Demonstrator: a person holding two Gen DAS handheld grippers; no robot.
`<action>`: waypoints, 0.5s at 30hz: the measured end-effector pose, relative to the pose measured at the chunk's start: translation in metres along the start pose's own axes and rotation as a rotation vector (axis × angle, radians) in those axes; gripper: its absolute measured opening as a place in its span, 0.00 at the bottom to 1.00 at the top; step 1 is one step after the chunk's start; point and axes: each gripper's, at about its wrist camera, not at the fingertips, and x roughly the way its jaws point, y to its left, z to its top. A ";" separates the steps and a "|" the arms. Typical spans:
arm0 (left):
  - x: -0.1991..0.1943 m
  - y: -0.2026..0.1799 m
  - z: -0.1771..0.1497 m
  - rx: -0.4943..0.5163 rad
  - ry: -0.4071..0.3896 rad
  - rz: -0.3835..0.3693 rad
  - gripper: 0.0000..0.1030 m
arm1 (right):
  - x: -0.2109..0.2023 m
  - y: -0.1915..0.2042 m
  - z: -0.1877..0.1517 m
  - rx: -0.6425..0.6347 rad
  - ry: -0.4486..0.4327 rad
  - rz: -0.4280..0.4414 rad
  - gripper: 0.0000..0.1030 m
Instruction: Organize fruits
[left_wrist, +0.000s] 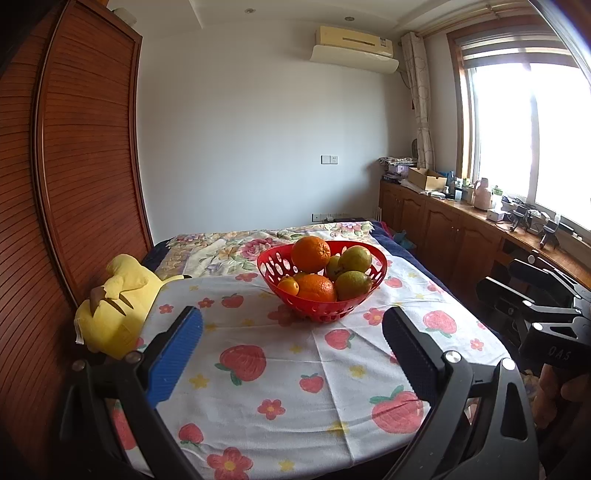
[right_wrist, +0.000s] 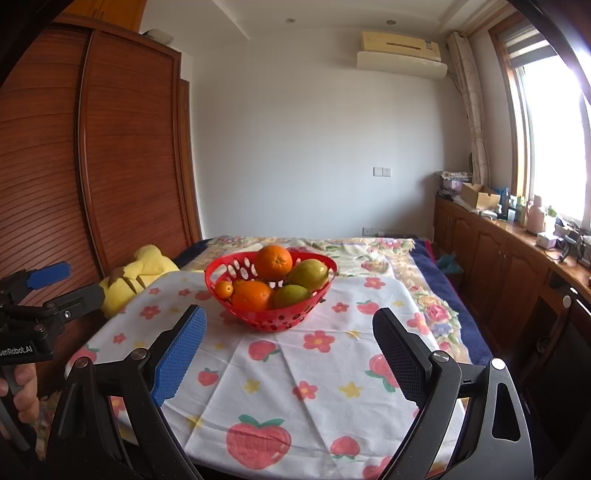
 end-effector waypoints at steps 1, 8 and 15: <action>0.001 0.001 -0.001 -0.001 0.004 0.001 0.96 | -0.001 0.000 0.000 0.001 0.001 0.000 0.91; 0.001 0.005 -0.004 -0.008 0.009 0.008 0.96 | 0.001 -0.001 -0.001 0.006 0.005 -0.005 0.91; -0.001 0.006 -0.005 -0.007 0.010 0.013 0.96 | 0.000 -0.002 -0.002 0.008 0.006 -0.005 0.91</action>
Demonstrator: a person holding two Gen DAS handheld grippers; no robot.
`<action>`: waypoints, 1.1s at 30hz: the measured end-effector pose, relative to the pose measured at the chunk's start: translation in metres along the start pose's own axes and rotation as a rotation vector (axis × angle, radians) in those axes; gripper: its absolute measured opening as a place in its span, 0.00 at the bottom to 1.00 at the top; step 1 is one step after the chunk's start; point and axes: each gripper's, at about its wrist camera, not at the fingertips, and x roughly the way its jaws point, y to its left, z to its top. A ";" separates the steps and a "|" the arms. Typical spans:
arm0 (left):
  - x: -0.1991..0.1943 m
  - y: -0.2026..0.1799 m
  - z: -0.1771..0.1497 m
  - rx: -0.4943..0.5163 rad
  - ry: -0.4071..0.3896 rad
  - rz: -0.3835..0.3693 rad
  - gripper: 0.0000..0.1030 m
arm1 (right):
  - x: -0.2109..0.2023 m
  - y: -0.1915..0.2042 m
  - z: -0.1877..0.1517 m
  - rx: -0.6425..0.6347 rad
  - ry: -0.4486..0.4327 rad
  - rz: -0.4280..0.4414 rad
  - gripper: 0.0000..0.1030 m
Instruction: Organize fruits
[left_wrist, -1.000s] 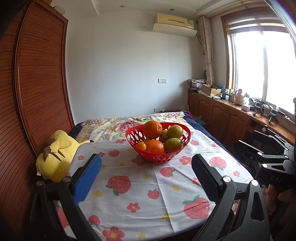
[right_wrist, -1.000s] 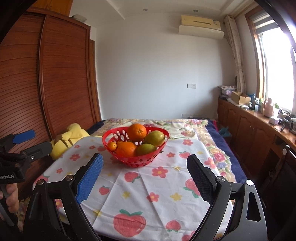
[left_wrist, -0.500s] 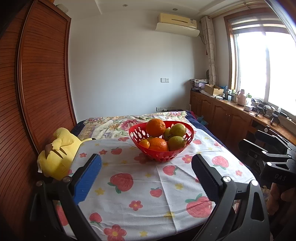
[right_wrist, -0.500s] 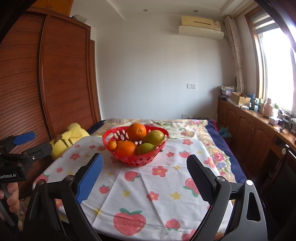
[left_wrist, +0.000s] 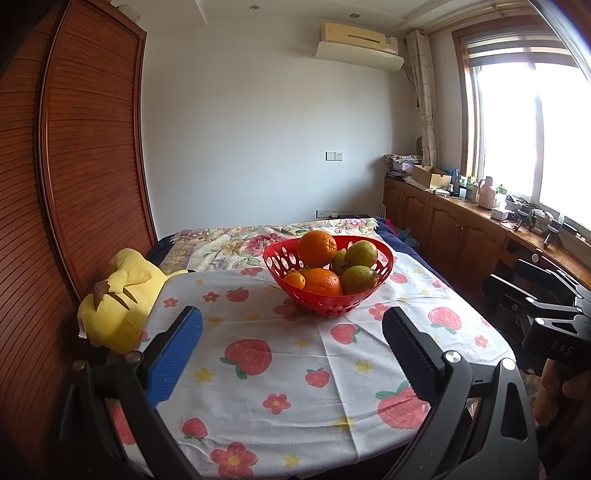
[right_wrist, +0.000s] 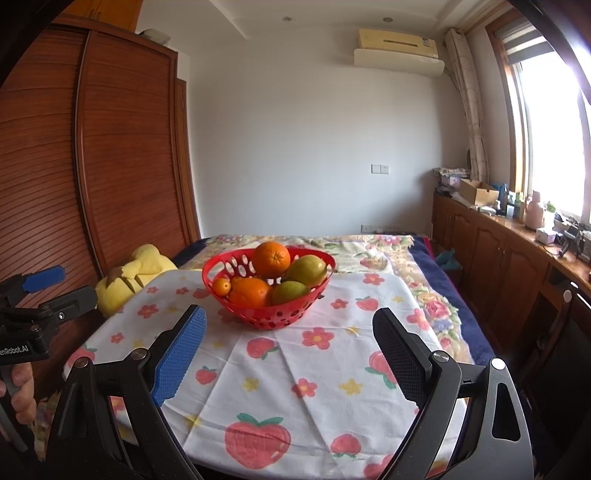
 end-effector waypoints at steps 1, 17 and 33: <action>0.000 0.000 0.000 0.000 0.000 0.000 0.96 | 0.000 0.000 0.000 0.000 -0.001 -0.001 0.91; -0.003 0.001 0.000 -0.005 -0.006 -0.004 0.96 | -0.001 -0.001 -0.002 -0.001 -0.002 -0.004 0.91; -0.004 0.001 0.000 -0.005 -0.005 -0.005 0.96 | -0.001 0.000 -0.002 0.000 0.001 -0.004 0.91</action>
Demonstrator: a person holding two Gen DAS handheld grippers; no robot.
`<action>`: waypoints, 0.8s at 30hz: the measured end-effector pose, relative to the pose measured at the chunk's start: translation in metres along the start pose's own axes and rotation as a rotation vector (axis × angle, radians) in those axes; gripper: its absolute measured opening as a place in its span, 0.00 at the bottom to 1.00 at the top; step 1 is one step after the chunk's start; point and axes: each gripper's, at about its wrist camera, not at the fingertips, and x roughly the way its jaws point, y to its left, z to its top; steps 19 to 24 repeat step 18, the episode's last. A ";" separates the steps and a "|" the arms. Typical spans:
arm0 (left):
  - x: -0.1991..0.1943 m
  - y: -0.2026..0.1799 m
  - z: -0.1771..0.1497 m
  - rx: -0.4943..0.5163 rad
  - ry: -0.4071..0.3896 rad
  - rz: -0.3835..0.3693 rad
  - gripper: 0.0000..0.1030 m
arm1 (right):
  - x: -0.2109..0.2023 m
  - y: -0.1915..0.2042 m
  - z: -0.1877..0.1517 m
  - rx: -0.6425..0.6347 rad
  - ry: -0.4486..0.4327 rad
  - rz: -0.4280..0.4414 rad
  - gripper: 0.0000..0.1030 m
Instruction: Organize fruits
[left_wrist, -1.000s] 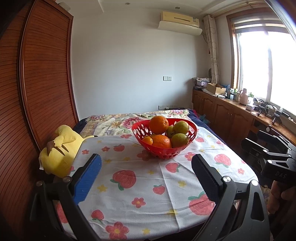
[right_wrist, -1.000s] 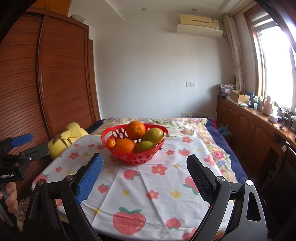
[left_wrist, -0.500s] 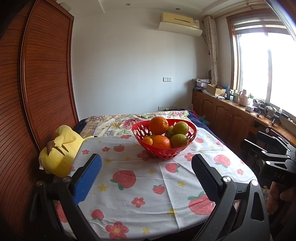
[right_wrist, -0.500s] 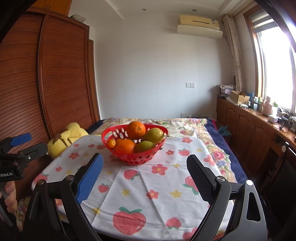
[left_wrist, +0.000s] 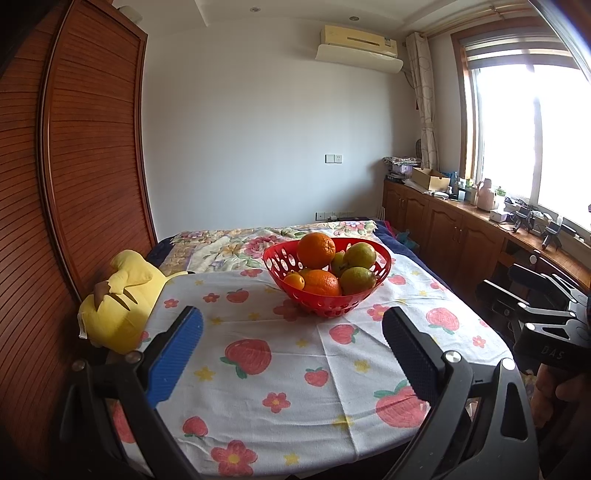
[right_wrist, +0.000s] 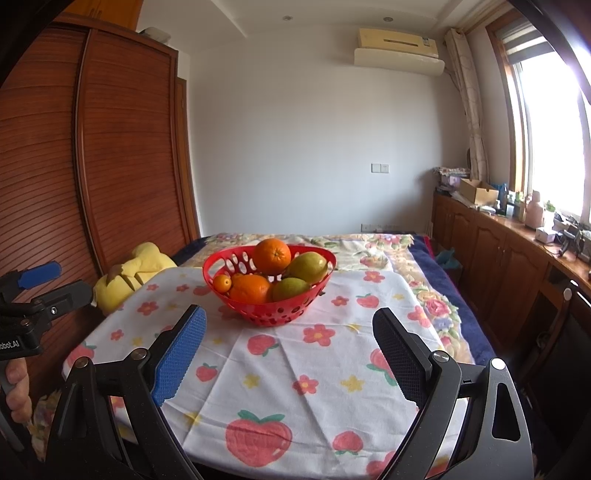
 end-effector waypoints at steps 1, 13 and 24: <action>0.000 0.000 0.000 0.000 -0.001 0.000 0.96 | 0.000 0.000 0.000 0.000 0.000 -0.001 0.91; -0.002 0.001 0.001 0.000 -0.003 -0.001 0.96 | 0.001 0.000 0.000 0.000 0.001 0.000 0.91; -0.002 0.001 0.001 0.002 -0.004 -0.001 0.96 | 0.000 0.000 0.000 0.000 0.001 0.000 0.91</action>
